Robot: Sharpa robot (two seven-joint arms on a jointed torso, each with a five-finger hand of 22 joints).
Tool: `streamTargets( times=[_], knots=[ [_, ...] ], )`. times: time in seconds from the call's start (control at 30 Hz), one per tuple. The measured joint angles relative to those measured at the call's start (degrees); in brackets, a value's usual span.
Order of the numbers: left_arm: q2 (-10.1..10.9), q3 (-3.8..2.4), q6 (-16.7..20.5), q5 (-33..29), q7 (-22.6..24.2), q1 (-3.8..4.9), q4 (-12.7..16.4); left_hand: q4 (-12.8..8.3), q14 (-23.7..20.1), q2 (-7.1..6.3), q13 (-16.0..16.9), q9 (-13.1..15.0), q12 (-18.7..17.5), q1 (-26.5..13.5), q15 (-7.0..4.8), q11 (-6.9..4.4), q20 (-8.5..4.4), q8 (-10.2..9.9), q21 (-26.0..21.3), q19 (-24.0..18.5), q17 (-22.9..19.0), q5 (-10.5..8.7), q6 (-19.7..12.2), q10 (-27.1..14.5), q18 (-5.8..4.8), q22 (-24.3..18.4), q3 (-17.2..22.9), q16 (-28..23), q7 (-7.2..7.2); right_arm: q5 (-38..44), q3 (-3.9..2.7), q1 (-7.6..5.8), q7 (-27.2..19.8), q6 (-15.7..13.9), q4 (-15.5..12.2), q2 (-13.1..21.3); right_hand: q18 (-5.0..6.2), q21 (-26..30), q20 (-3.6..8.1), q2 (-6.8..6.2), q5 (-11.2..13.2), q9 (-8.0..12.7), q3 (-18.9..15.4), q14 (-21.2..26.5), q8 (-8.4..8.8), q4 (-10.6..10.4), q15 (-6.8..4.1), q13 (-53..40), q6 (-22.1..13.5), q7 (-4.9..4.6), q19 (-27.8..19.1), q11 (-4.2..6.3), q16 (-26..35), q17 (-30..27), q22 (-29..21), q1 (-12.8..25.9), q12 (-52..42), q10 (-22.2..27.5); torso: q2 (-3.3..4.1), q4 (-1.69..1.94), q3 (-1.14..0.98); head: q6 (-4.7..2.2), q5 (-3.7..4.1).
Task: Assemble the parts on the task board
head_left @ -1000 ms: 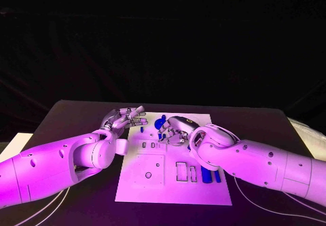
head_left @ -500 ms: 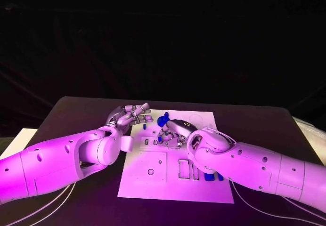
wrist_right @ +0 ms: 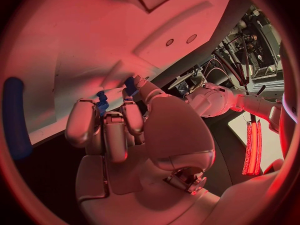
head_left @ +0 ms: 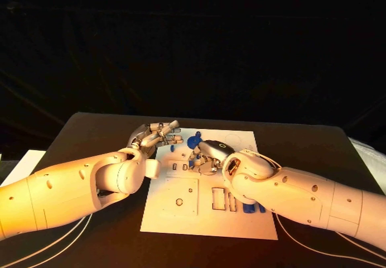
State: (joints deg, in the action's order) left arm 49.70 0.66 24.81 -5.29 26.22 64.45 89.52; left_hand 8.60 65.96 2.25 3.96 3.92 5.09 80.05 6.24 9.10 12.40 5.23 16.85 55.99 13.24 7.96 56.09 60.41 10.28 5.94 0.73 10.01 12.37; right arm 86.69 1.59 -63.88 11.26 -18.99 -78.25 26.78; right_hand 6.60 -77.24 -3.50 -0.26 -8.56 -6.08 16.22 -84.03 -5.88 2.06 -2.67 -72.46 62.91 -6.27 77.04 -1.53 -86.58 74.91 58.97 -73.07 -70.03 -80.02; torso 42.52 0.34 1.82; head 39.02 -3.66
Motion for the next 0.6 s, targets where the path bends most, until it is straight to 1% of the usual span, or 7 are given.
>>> streamTargets(
  times=[0.13, 0.27, 0.37, 0.43, 0.5, 0.57, 0.6],
  knots=[
    [0.0, 0.0, 0.0, 0.0, 0.0, 0.0, 0.0, 0.0, 0.0, 0.0, 0.0, 0.0, 0.0, 0.0, 0.0, 0.0, 0.0, 0.0, 0.0, 0.0, 0.0, 0.0, 0.0, 0.0, 0.0, 0.0, 0.0, 0.0, 0.0, 0.2, -0.02, -0.02, 0.0, 0.3, -0.1, 0.2, 0.0, 0.0, 0.0, -0.69, -0.8, -0.1, 0.0, 0.0, 0.26, 0.0, 0.0, 0.4, 0.0, 0.05, 0.0, 0.16, 0.2, 0.0, -0.3, 0.7, 0.6, 0.2, 0.01, 0.0, 0.0, 0.07, -0.23],
    [0.0, 0.0, 0.0, 0.0, 0.0, 0.0, 0.0, 0.0, 0.0, 0.0, 0.0, 0.0, 0.0, 0.0, 0.0, 0.0, 0.0, 0.0, 0.0, 0.0, 0.0, 0.0, 0.0, 0.0, 0.0, 0.0, 0.0, 0.0, 0.0, 0.5, -0.03, -0.03, 0.0, 0.6, -0.2, 0.4, 0.0, 0.3, 0.0, -1.45, -1.2, -0.1, -0.5, 0.0, 0.43, 0.5, 0.0, 0.9, 0.0, 0.05, 0.0, 0.03, 0.3, 0.0, -0.5, 1.0, 1.3, 0.6, 0.01, 0.0, 0.0, 0.17, -0.41],
    [-0.1, 0.0, 0.0, 0.0, 0.0, 0.0, 0.0, 0.0, 0.0, 0.0, 0.0, 0.0, 0.0, 0.0, 0.0, 0.0, 0.0, 0.0, 0.0, 0.0, 0.0, 0.0, 0.0, 0.0, 0.0, 0.0, 0.0, 0.0, 0.0, 0.7, -0.02, -0.02, 0.0, 0.9, -0.3, 0.4, 0.0, 0.3, -0.21, -2.29, -1.3, -0.1, -0.8, 0.0, 0.8, 0.8, 0.0, 1.1, -0.3, -0.29, -0.2, -0.18, 0.3, 0.0, -0.6, 0.9, 1.8, 0.8, 0.01, -0.03, 0.0, 0.24, -0.45],
    [-0.1, 0.0, 0.0, 0.0, 0.0, 0.0, 0.0, 0.0, 0.0, 0.0, 0.0, 0.0, 0.0, 0.0, 0.0, 0.0, 0.0, 0.0, 0.0, 0.0, 0.0, 0.0, 0.0, 0.0, -0.01, 0.0, 0.0, 0.0, 0.0, 0.8, 0.06, 0.05, 0.1, 1.2, -0.3, 0.5, 0.0, 0.3, -0.22, -2.56, -1.4, 0.2, -0.8, 0.0, 0.81, 0.8, 0.0, 1.4, -0.3, -0.29, -0.2, -0.27, 0.3, 0.0, -0.8, 1.1, 2.2, 1.2, 0.01, -0.03, 0.0, 0.29, -0.46],
    [-0.1, 0.0, 0.0, 0.0, 0.0, -0.01, 0.0, 0.0, 0.0, 0.0, 0.0, 0.0, 0.0, 0.0, 0.0, 0.0, 0.0, 0.0, 0.0, 0.0, 0.0, 0.0, 0.0, 0.0, 0.0, 0.0, 0.0, 0.0, 0.0, 0.9, 0.06, 0.05, 0.2, 1.2, -0.3, 0.5, -0.01, 0.5, -0.01, -2.81, -1.4, 0.3, -1.0, 0.0, 1.01, 0.7, 0.0, 1.6, -0.6, -0.57, -0.4, -0.17, 0.3, 0.0, -0.9, 1.3, 2.4, 1.3, 0.01, -0.04, 0.0, 0.36, -0.47],
    [-0.1, 0.0, 0.0, -0.1, 0.0, -0.01, 0.0, -0.1, 0.0, 0.0, 0.0, 0.0, 0.0, 0.0, 0.0, 0.0, 0.0, 0.0, -0.2, 0.0, 0.0, 0.0, 0.0, 0.0, 0.0, 0.0, 0.1, 0.0, 0.0, 1.0, 0.05, 0.03, 0.2, 1.3, -0.3, 0.5, -0.01, 0.5, 0.0, -2.85, -1.4, 0.2, -1.2, 0.0, 1.14, 0.7, 0.0, 1.8, -0.6, -0.63, -0.4, -0.38, 0.3, 0.0, -1.1, 1.3, 2.7, 1.5, 0.01, -0.04, -0.01, 0.37, -0.47],
    [-0.1, 0.0, 0.0, -0.1, 0.0, -0.01, 0.0, -0.2, 0.0, 0.0, 0.0, 0.0, 0.0, 0.0, 0.0, 0.0, 0.0, 0.0, -0.2, 0.0, 0.1, 0.0, 0.0, 0.0, 0.0, 0.0, 0.2, 0.0, 0.0, 1.1, 0.04, 0.02, 0.3, 1.3, -0.3, 0.5, -0.01, 0.5, -0.13, -3.11, -1.4, 0.2, -1.4, 0.0, 1.14, 0.5, 0.0, 2.0, -0.8, -0.83, -0.6, -0.44, 0.3, 0.0, -1.2, 1.6, 3.1, 1.5, 0.01, -0.04, 0.0, 0.41, -0.44]
  ],
)
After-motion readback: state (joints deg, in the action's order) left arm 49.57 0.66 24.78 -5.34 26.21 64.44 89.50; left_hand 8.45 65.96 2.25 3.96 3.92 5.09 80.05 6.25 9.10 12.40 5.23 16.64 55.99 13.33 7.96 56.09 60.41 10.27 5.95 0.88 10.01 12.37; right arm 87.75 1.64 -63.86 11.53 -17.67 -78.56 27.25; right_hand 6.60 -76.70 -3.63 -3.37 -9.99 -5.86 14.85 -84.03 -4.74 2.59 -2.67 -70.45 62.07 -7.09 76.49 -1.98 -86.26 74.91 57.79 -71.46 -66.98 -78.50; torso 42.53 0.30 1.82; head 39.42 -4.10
